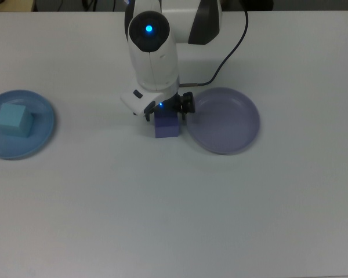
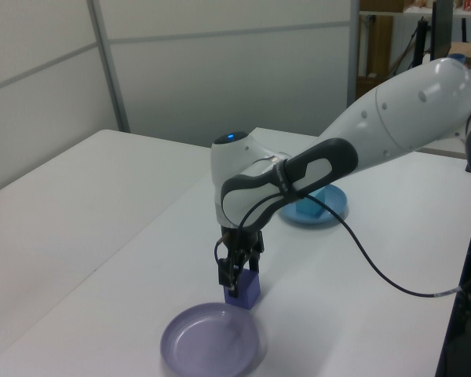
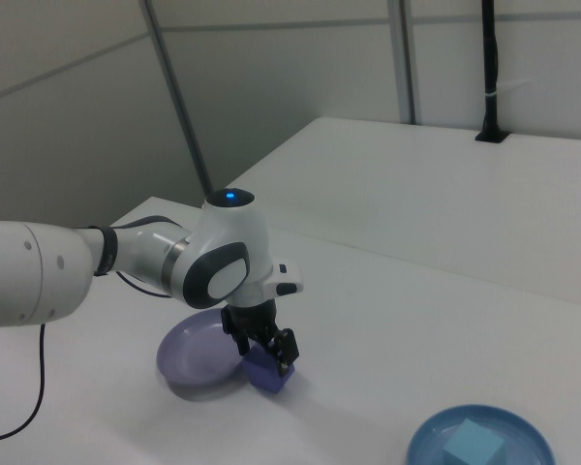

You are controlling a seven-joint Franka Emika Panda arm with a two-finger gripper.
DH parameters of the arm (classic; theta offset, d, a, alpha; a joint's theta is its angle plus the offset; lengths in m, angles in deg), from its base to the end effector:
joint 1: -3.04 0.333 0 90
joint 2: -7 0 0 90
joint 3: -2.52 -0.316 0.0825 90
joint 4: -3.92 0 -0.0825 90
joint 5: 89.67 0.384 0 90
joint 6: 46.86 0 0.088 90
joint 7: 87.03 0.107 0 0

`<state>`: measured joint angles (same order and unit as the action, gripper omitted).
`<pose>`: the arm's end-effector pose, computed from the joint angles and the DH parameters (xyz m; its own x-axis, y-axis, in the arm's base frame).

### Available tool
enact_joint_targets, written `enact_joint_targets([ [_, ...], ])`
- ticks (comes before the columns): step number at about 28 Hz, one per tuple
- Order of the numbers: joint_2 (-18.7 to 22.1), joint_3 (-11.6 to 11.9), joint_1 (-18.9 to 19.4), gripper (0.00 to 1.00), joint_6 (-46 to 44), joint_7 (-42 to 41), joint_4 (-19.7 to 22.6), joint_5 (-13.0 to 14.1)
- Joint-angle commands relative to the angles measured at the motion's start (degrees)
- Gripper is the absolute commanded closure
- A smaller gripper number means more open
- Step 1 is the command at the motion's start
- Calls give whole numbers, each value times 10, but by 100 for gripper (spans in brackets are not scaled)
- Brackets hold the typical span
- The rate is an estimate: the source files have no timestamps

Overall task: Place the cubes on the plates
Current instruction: 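Place the purple cube onto the lavender plate and open the gripper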

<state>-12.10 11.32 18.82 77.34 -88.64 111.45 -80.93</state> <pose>0.6164 0.0867 0.3334 0.9968 0.0704 -0.0376 0.0675 -0.9950 -0.0737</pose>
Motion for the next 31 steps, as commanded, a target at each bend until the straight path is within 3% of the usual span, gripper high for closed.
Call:
enact_joint_targets([
  [1,3,4,4,40,20,11,9,-20],
  [3,5,5,4,70,19,11,8,-20],
  [6,13,5,4,92,16,12,8,-20],
  [11,40,3,6,94,-12,29,8,-20],
  [17,63,-6,41,91,-33,71,7,-21],
  [19,63,-15,47,91,-32,88,5,-27],
  [22,62,-41,48,89,-29,120,4,-57],
  [27,56,-73,48,74,-24,164,3,-83],
  [31,53,-84,48,0,-23,184,-8,-100],
])
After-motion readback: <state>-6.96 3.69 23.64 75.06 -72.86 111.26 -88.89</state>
